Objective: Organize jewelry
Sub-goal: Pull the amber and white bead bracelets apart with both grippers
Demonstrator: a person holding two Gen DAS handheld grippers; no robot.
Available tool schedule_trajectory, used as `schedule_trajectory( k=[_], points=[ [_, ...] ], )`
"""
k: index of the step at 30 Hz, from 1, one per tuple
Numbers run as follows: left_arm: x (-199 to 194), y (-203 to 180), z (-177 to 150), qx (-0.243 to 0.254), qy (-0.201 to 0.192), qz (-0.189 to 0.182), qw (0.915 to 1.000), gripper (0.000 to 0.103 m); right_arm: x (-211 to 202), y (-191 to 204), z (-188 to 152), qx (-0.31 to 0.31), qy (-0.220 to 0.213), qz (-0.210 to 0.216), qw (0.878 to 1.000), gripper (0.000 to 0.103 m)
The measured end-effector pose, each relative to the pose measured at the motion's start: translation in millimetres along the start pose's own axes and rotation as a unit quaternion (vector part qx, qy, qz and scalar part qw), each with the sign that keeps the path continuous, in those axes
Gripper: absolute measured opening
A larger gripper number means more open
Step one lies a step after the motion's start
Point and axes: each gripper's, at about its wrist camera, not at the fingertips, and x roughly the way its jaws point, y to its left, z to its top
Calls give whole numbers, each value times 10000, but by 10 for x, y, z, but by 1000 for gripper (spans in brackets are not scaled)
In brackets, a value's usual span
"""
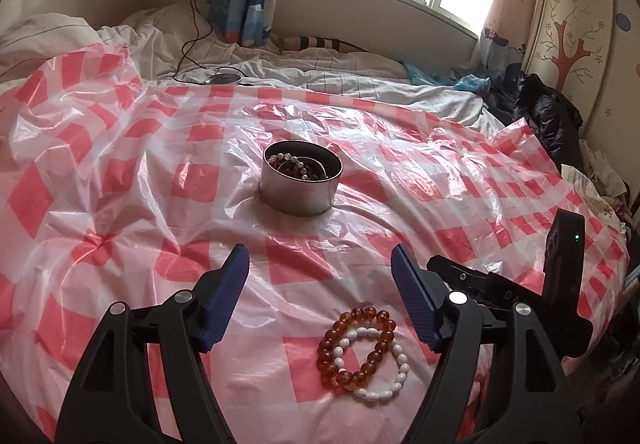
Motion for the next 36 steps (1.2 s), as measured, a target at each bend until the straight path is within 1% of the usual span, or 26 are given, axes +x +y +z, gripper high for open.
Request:
schedule_trajectory(
  k=[6,10,12,14,15,16,17,19,20,21,22,23,24,26,29,30,31,33,34,36],
  points=[
    [-117,18,-84,94,-88,271,9996,80,-8,-55,20,74,-15,171,9998,84],
    [-144,47,-97,195,-65,478,9986,86,4,-49,18,30,30,151,9999,86],
    [-124,92,-83,173,-7,542,9984,88,43,-7,16,-89,120,53,9999,89],
    [-75,147,-73,104,113,589,9981,88,130,86,9,-337,294,-188,9988,93],
    [-46,180,-68,41,184,582,9981,89,196,159,0,-551,426,-375,9969,96],
    [-16,222,-63,-48,261,536,9982,89,257,233,-11,-779,551,-610,9936,96],
    [9,275,-58,-156,338,515,9980,89,316,311,-28,-1025,678,-874,9886,96],
    [28,369,-54,-321,420,585,9969,89,417,502,-62,-1594,971,-1461,9715,96],
    [20,426,-50,-420,440,578,9965,89,443,571,-79,-1776,1108,-1701,9629,95],
    [12,472,-45,-504,449,568,9961,89,419,629,-86,-1787,1174,-1788,9604,95],
    [-2,519,-39,-577,450,573,9957,89,353,658,-88,-1662,1142,-1653,9654,95],
    [-21,560,-30,-622,446,614,9952,89,248,698,-84,-1476,1062,-1402,9733,95],
    [-39,599,-22,-639,448,660,9948,89,159,742,-89,-1395,997,-1268,9770,95],
    [-82,682,2,-662,437,721,9942,89,1,905,-97,-1528,923,-1207,9765,95],
    [-162,825,35,-787,410,778,9930,89,-192,1166,-104,-1983,1011,-1216,9673,95],
    [-187,888,38,-889,401,730,9926,89,-242,1242,-110,-2115,1089,-1228,9635,95],
    [-204,941,38,-1005,402,643,9920,89,-276,1321,-113,-2259,1206,-1251,9585,95],
    [-194,1003,24,-1199,461,356,9911,89,-372,1420,-152,-2555,1222,-1346,9496,95],
    [-173,989,15,-1201,501,242,9912,89,-396,1445,-190,-2707,1245,-1438,9437,95],
    [-134,839,13,-936,549,-9,9941,89,-417,1440,-310,-3051,1215,-1650,9300,95]
  ],
)
